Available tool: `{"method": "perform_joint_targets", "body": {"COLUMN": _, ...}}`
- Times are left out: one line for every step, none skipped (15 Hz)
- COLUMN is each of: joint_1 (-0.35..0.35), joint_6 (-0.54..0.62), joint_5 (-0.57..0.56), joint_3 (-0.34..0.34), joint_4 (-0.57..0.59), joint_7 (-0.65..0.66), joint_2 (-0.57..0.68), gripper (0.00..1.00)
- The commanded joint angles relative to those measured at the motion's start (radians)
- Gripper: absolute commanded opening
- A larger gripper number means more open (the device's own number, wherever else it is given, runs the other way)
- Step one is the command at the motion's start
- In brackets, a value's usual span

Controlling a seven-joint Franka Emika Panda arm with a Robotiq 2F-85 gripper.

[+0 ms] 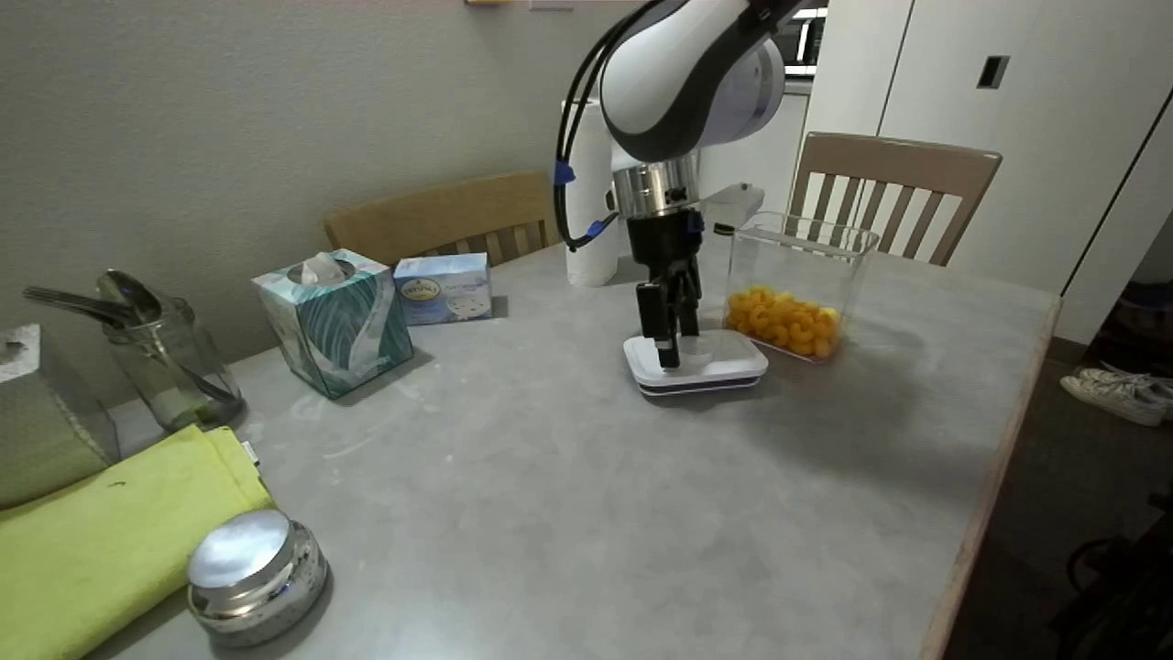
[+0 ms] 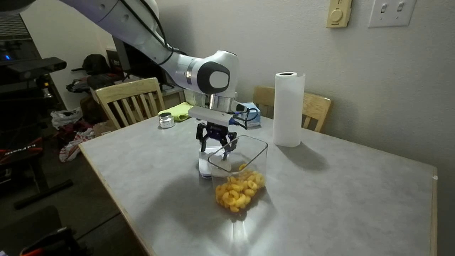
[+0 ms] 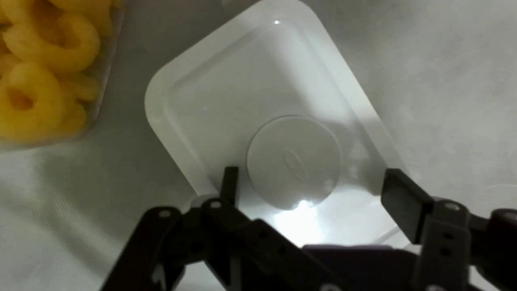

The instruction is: Put the lid on the clear storage bowl then push the button on the lid

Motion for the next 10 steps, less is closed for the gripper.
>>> {"method": "perform_joint_targets", "body": {"joint_1": -0.007, "joint_6": 0.042, "joint_5": -0.008, "joint_3": 0.004, "joint_4": -0.019, "joint_7": 0.000, "joint_2": -0.008, "gripper": 0.61}}
{"method": "perform_joint_targets", "body": {"joint_1": -0.009, "joint_6": 0.049, "joint_5": -0.008, "joint_3": 0.007, "joint_4": -0.021, "joint_7": -0.009, "joint_2": -0.011, "gripper": 0.55}}
{"method": "perform_joint_targets", "body": {"joint_1": -0.011, "joint_6": 0.054, "joint_5": -0.009, "joint_3": 0.011, "joint_4": -0.025, "joint_7": -0.021, "joint_2": -0.016, "gripper": 0.47}}
{"method": "perform_joint_targets", "body": {"joint_1": -0.012, "joint_6": 0.061, "joint_5": -0.012, "joint_3": 0.012, "joint_4": -0.027, "joint_7": -0.033, "joint_2": -0.019, "gripper": 0.41}}
{"method": "perform_joint_targets", "body": {"joint_1": -0.012, "joint_6": 0.067, "joint_5": -0.016, "joint_3": 0.013, "joint_4": -0.032, "joint_7": -0.044, "joint_2": -0.023, "gripper": 0.34}}
{"method": "perform_joint_targets", "body": {"joint_1": -0.013, "joint_6": 0.070, "joint_5": -0.016, "joint_3": 0.013, "joint_4": -0.033, "joint_7": -0.048, "joint_2": -0.024, "gripper": 0.27}}
{"method": "perform_joint_targets", "body": {"joint_1": -0.013, "joint_6": 0.074, "joint_5": -0.016, "joint_3": 0.013, "joint_4": -0.034, "joint_7": -0.053, "joint_2": -0.025, "gripper": 0.25}}
{"method": "perform_joint_targets", "body": {"joint_1": -0.013, "joint_6": 0.077, "joint_5": -0.016, "joint_3": 0.013, "joint_4": -0.035, "joint_7": -0.057, "joint_2": -0.026, "gripper": 0.25}}
{"method": "perform_joint_targets", "body": {"joint_1": -0.014, "joint_6": 0.079, "joint_5": -0.015, "joint_3": 0.013, "joint_4": -0.035, "joint_7": -0.059, "joint_2": -0.026, "gripper": 0.25}}
{"method": "perform_joint_targets", "body": {"joint_1": -0.014, "joint_6": 0.081, "joint_5": -0.016, "joint_3": 0.012, "joint_4": -0.034, "joint_7": -0.061, "joint_2": -0.024, "gripper": 0.25}}
